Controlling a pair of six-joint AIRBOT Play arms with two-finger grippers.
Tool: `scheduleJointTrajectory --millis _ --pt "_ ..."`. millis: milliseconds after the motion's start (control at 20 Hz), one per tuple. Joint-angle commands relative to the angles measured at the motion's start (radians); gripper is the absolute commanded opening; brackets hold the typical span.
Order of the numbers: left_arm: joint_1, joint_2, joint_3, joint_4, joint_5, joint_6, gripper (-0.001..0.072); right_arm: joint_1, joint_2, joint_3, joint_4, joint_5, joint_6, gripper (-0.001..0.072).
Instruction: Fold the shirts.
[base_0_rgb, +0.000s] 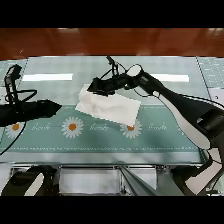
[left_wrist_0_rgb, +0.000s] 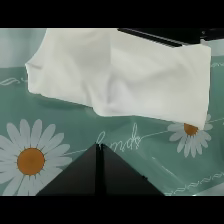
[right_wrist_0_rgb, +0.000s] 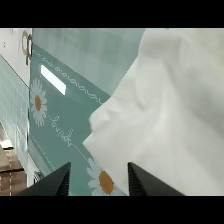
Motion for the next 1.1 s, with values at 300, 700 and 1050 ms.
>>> scheduleJointTrajectory --millis 300,700,1050 --pt "0.002 -0.006 -0.008 -0.001 0.056 -0.001 0.0093 -0.409 0.54 -0.195 -0.995 0.488 0.238 0.0412" --pt "0.001 -0.007 -0.008 -0.001 0.029 -0.009 0.0093 -0.478 0.7 -0.886 -0.451 -0.098 0.172 0.0418" --pt "0.002 -0.008 -0.008 -0.008 0.029 -0.008 0.0093 -0.472 0.39 -0.882 0.037 -0.018 -0.129 0.0418"
